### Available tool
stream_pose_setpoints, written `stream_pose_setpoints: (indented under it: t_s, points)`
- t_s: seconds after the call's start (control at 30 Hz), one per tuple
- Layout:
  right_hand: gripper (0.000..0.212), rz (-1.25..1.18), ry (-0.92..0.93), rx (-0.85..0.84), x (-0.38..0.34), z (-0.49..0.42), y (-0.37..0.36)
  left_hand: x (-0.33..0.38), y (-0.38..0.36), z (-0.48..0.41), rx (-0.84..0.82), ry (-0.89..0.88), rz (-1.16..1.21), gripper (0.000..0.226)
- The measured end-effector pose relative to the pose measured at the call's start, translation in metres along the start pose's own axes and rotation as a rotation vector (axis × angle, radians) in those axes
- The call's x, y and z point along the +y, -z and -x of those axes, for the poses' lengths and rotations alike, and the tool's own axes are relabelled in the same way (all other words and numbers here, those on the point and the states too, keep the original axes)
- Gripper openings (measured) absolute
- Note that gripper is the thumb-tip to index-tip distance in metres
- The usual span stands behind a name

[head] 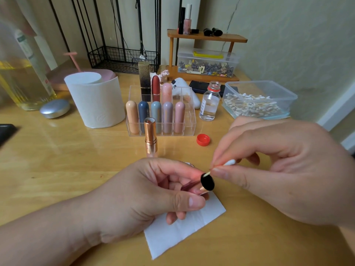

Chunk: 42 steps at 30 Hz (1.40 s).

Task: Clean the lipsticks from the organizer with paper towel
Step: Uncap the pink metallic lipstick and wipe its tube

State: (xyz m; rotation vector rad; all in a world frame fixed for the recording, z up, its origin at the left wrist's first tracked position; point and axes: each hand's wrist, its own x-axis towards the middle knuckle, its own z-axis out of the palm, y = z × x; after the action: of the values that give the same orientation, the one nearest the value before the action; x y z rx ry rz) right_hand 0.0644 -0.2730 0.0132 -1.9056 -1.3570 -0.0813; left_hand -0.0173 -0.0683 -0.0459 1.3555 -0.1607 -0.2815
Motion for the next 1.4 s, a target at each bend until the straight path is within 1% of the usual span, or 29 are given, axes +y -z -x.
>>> stream_pose_setpoints:
  t_s: [0.07, 0.17, 0.3, 0.4, 0.57, 0.63, 0.7, 0.77, 0.83, 0.9, 0.97, 1.03, 1.1, 1.17, 1.27, 1.4]
  points:
    - [0.008, 0.035, -0.019, 0.028, 0.000, 0.001, 0.004, 0.000, 0.000, 0.000, 0.014, 0.005, 0.004, 0.027]
    - [0.011, 0.045, -0.040, 0.021, 0.001, 0.005, 0.011, 0.001, -0.001, 0.000, 0.014, 0.000, 0.024, 0.026]
    - [0.012, -0.132, -0.057, 0.008, -0.001, 0.006, 0.014, 0.001, -0.001, 0.000, -0.003, -0.003, 0.020, 0.025]
    - [0.011, -0.178, -0.030, 0.031, -0.002, 0.005, 0.012, 0.001, -0.001, 0.000, 0.001, 0.001, 0.024, 0.025]
    - [0.011, -0.015, -0.050, 0.067, -0.001, 0.004, 0.011, 0.000, -0.001, 0.000, 0.014, -0.004, 0.019, 0.026]
    - [0.012, -0.015, -0.076, 0.059, 0.000, 0.005, 0.012, 0.000, -0.001, 0.000, 0.012, -0.009, 0.021, 0.026]
    - [0.016, -0.065, -0.099, 0.044, 0.000, 0.007, 0.013, 0.000, -0.001, 0.000, 0.007, -0.006, 0.029, 0.025]
    - [0.019, -0.183, -0.112, 0.024, -0.002, 0.008, 0.014, 0.000, -0.001, 0.000, 0.000, -0.004, 0.030, 0.024]
    - [0.016, -0.240, -0.107, 0.000, -0.005, 0.006, 0.013, 0.000, -0.001, 0.001, -0.002, -0.006, 0.029, 0.025]
    - [0.013, -0.226, -0.096, 0.005, -0.006, 0.005, 0.011, 0.000, -0.001, 0.001, 0.003, -0.003, 0.032, 0.026]
    - [0.011, -0.147, -0.087, 0.047, -0.004, 0.005, 0.010, 0.000, -0.001, 0.001, 0.005, -0.003, 0.032, 0.024]
    - [0.012, -0.059, -0.108, 0.077, -0.001, 0.006, 0.010, -0.001, -0.001, 0.000, 0.008, -0.010, 0.030, 0.023]
    - [0.015, -0.035, -0.134, 0.074, 0.001, 0.007, 0.011, -0.001, -0.001, 0.000, 0.014, -0.014, 0.033, 0.024]
    - [0.016, -0.074, -0.135, 0.034, 0.001, 0.008, 0.014, -0.002, -0.001, 0.000, 0.019, -0.013, 0.038, 0.025]
    - [0.015, -0.211, -0.118, -0.021, -0.002, 0.008, 0.014, -0.002, 0.000, 0.000, 0.012, -0.012, 0.038, 0.025]
    - [0.012, -0.349, -0.101, 0.033, -0.001, 0.004, 0.006, -0.002, 0.000, 0.000, 0.014, -0.015, 0.051, 0.027]
